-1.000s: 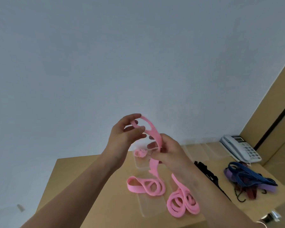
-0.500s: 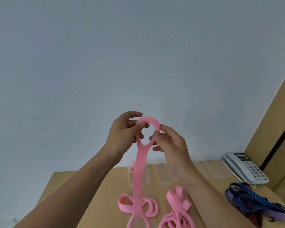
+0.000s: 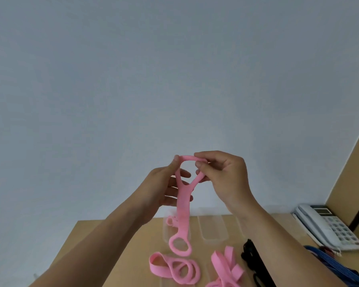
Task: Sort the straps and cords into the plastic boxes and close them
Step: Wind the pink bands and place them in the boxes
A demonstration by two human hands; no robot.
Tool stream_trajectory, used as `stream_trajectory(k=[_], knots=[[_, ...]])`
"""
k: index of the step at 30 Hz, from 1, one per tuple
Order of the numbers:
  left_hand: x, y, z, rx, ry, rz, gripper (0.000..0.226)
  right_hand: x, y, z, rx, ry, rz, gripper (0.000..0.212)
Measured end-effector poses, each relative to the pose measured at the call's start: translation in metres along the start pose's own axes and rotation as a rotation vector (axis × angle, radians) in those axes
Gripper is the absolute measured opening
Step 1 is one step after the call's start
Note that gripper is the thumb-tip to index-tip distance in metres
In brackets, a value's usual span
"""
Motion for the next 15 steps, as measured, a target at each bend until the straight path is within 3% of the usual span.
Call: stream_trajectory(k=[5,9,15], knots=[[0.009,0.003,-0.019,0.089,0.237,0.157,0.069,0.018,0.009,0.005,0.026,0.198,0.303,0.036],[0.003,0.004,-0.029,0.132,0.303,0.106,0.039,0.007,0.014,0.010,0.091,0.231,0.249,0.040],[-0.002,-0.001,-0.030,0.097,0.281,0.001,0.038,-0.010,0.014,0.018,0.167,0.104,0.077,0.027]])
Point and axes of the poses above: each hand's wrist, its own y-axis away from the middle knuckle, its own z-axis out of the back of the hand, x = y × z, the point moved 10 cm from there along -y, towards the middle knuckle, and after that the axes turned 15 degrees about -x, right-handed, at the moved point
